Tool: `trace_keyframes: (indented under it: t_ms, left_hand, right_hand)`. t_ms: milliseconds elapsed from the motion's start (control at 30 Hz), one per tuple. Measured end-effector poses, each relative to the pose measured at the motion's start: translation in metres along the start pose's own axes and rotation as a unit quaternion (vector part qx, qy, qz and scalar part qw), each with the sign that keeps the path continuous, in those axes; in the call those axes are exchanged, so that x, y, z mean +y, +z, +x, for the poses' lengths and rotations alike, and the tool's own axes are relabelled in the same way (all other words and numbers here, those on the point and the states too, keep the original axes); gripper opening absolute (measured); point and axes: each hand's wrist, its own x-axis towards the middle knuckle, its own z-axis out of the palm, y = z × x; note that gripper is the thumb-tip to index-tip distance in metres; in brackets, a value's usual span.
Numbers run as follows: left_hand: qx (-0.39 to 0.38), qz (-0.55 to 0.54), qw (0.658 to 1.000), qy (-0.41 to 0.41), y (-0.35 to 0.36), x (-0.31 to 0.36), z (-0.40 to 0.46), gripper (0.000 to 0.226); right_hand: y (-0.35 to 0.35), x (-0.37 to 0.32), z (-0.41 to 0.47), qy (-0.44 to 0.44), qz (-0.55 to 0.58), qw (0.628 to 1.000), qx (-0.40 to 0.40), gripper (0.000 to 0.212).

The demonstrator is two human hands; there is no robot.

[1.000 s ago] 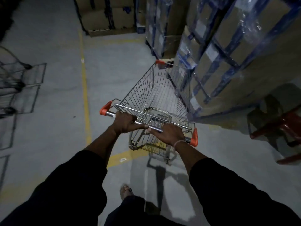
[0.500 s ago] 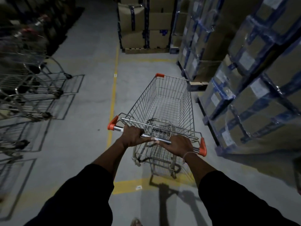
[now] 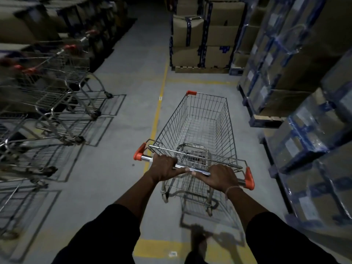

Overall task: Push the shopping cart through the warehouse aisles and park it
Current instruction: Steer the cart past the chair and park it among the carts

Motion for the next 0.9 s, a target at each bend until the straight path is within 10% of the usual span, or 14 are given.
trace_keyframes:
  t_ms: [900]
  left_hand:
    - [0.003,0.043,0.992,-0.122,-0.023,-0.258,0.333,0.103]
  right_hand:
    - [-0.047,-0.023,0.481,-0.132,0.009,0.991,-0.031,0.082]
